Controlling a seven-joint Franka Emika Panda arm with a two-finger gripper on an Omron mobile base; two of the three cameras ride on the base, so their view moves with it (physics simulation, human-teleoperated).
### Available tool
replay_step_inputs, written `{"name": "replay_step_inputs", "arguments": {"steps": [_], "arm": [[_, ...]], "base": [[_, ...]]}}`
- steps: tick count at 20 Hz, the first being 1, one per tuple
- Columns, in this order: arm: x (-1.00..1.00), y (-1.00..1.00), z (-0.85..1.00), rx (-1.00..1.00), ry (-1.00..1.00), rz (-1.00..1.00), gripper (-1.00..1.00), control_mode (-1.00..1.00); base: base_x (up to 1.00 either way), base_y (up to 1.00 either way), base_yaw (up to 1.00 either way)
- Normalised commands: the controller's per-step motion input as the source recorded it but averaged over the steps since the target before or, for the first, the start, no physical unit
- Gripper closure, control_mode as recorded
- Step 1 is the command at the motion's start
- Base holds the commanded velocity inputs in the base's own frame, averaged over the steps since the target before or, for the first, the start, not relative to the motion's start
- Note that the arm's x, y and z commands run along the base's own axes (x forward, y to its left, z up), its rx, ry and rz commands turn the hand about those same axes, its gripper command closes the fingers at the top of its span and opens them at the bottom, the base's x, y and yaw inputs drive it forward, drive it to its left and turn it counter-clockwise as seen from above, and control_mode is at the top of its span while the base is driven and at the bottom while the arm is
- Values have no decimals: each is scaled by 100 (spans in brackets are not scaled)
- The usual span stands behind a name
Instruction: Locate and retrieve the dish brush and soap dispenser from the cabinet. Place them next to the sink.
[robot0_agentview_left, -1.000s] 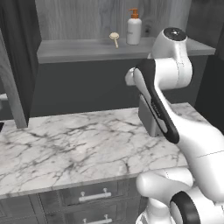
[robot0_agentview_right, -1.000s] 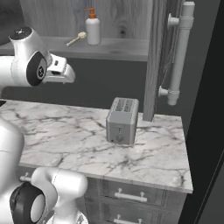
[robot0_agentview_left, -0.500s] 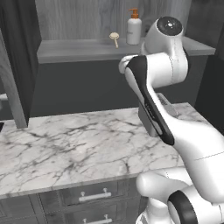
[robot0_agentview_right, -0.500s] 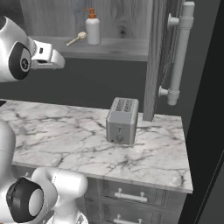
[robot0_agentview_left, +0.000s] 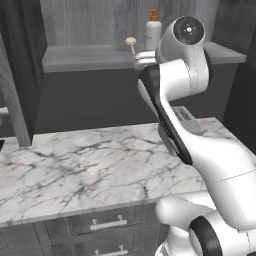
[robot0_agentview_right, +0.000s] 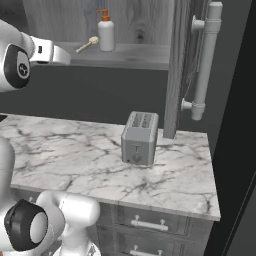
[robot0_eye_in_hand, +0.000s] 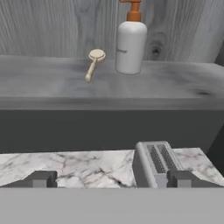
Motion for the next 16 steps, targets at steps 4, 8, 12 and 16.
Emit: {"name": "replay_step_inputs", "arguments": {"steps": [4, 8, 12, 16], "arm": [[36, 1, 11, 2, -7, -3, -100, -100], [16, -2, 0, 3, 0, 0, -100, -100], [35, 17, 16, 0, 0, -3, -100, -100], [53, 17, 8, -1, 1, -4, -100, -100]], "base": [[0, 0, 0], [0, 0, 0], [0, 0, 0], [0, 0, 0]]}}
